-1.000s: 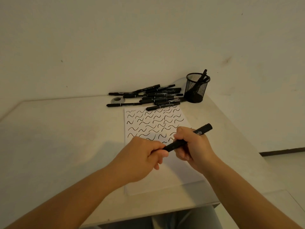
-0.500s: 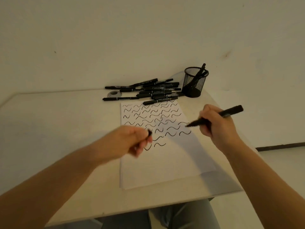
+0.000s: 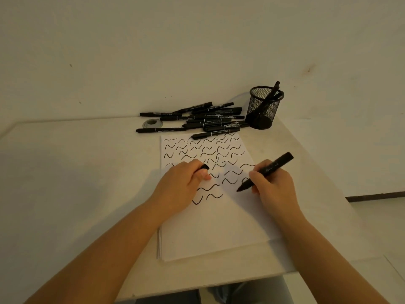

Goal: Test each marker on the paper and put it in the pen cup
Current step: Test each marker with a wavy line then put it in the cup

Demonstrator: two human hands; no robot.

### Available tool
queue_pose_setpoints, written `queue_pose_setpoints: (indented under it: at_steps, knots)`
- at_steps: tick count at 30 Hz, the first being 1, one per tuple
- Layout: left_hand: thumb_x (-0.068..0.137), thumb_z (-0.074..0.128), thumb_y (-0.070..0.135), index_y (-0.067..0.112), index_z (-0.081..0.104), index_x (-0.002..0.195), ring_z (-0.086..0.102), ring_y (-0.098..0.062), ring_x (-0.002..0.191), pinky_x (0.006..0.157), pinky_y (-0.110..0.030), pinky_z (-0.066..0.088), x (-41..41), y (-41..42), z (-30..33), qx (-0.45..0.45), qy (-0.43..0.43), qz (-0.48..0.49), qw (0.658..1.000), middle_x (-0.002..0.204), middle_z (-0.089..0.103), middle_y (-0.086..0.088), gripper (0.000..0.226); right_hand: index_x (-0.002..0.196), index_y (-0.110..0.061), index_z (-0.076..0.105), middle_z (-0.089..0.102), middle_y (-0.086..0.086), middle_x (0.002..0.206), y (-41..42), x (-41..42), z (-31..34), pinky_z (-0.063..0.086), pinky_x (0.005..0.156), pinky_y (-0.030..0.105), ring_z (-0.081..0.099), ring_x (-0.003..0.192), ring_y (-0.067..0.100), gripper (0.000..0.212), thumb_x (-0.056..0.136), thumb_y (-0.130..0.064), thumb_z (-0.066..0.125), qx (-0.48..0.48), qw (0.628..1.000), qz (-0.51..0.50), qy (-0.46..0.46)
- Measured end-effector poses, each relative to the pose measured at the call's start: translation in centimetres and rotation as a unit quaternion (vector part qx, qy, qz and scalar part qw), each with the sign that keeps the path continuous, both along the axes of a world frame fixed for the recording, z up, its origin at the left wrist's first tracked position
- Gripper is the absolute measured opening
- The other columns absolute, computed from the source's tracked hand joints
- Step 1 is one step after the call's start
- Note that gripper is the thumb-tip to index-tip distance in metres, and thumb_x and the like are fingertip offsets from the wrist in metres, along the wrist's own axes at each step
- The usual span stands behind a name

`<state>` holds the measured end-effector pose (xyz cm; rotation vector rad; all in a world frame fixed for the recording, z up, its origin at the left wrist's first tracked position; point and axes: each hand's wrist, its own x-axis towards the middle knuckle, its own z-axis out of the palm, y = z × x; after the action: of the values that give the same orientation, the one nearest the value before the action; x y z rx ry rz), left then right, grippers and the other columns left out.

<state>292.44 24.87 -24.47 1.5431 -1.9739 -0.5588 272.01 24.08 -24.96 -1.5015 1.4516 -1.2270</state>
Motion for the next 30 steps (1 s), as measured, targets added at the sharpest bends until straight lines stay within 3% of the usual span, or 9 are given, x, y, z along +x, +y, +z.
queue_pose_setpoints:
  at_steps: [6, 10, 13, 17, 22, 25, 28, 30]
  knots:
    - [0.095, 0.037, 0.030, 0.020, 0.058, 0.095, 0.057, -0.005, 0.093, 0.079, -0.028, 0.045, 0.12, -0.08, -0.41, -0.009, 0.020, -0.003, 1.000, 0.093, 0.066, 0.020, 0.024, 0.068, -0.026, 0.059, 0.064, -0.004, 0.054, 0.63, 0.35, -0.03, 0.042, 0.053, 0.017, 0.057, 0.053, 0.007, 0.018, 0.080, -0.013, 0.059, -0.014, 0.993, 0.113, 0.030]
    - [0.095, 0.038, 0.029, 0.024, 0.056, 0.091, 0.057, -0.004, 0.092, 0.075, -0.024, 0.044, 0.23, -0.09, -0.56, -0.011, 0.028, 0.000, 1.000, 0.093, 0.067, 0.020, 0.019, 0.067, -0.027, 0.060, 0.063, -0.007, 0.055, 0.57, 0.37, -0.04, 0.043, 0.053, 0.015, 0.058, 0.054, 0.006, 0.022, 0.081, -0.010, 0.059, -0.028, 0.993, 0.108, 0.031]
    - [0.095, 0.038, 0.030, 0.028, 0.055, 0.088, 0.056, -0.003, 0.088, 0.071, -0.021, 0.043, 0.19, -0.14, -0.59, -0.009, 0.027, 0.002, 1.000, 0.092, 0.066, 0.023, 0.018, 0.068, -0.027, 0.059, 0.064, -0.007, 0.059, 0.66, 0.34, 0.04, 0.045, 0.056, 0.022, 0.060, 0.057, 0.010, 0.022, 0.081, -0.009, 0.058, -0.023, 0.993, 0.113, 0.032]
    - [0.095, 0.038, 0.030, 0.026, 0.056, 0.090, 0.054, 0.006, 0.080, 0.066, -0.013, 0.038, 0.28, -0.17, -0.69, -0.011, 0.025, 0.002, 1.000, 0.086, 0.062, 0.029, 0.019, 0.068, -0.025, 0.059, 0.064, -0.009, 0.060, 0.94, 0.41, 0.18, 0.041, 0.053, 0.015, 0.058, 0.057, 0.009, 0.018, 0.081, -0.012, 0.059, -0.027, 0.989, 0.135, 0.053]
    - [0.095, 0.038, 0.029, 0.023, 0.057, 0.091, 0.049, 0.015, 0.066, 0.056, -0.010, 0.030, 0.35, -0.14, -0.72, -0.015, 0.025, -0.002, 1.000, 0.083, 0.060, 0.033, 0.021, 0.063, -0.020, 0.056, 0.057, 0.002, 0.054, 0.66, 0.22, 0.03, 0.036, 0.047, 0.023, 0.048, 0.049, 0.014, 0.019, 0.080, -0.013, 0.059, -0.031, 0.995, 0.062, 0.073]
    - [0.095, 0.039, 0.028, 0.021, 0.060, 0.094, 0.049, 0.016, 0.065, 0.058, -0.007, 0.033, 0.34, -0.12, -0.66, -0.014, 0.028, 0.000, 0.999, 0.073, 0.057, 0.037, 0.022, 0.057, -0.022, 0.051, 0.046, -0.008, 0.044, 0.56, -0.31, 0.00, 0.031, 0.042, 0.015, 0.041, 0.043, 0.007, 0.024, 0.078, -0.014, 0.059, -0.044, 0.995, 0.010, 0.088]
    - [0.095, 0.038, 0.029, 0.022, 0.059, 0.095, 0.053, 0.009, 0.074, 0.064, -0.011, 0.037, 0.27, -0.06, -0.50, -0.009, 0.025, 0.001, 1.000, 0.080, 0.060, 0.032, 0.022, 0.067, -0.028, 0.057, 0.060, -0.011, 0.056, 0.72, -0.24, 0.31, 0.038, 0.049, 0.012, 0.054, 0.054, 0.003, 0.019, 0.081, -0.017, 0.063, -0.088, 0.994, -0.017, 0.068]
    - [0.094, 0.040, 0.030, 0.024, 0.057, 0.094, 0.055, -0.001, 0.086, 0.074, -0.022, 0.043, 0.27, 0.04, -0.42, -0.011, 0.019, -0.005, 1.000, 0.089, 0.065, 0.023, 0.018, 0.073, -0.033, 0.058, 0.064, -0.019, 0.070, 0.75, -0.03, 0.57, 0.042, 0.052, 0.013, 0.056, 0.059, 0.002, 0.022, 0.081, -0.014, 0.065, -0.100, 0.995, -0.017, 0.023]
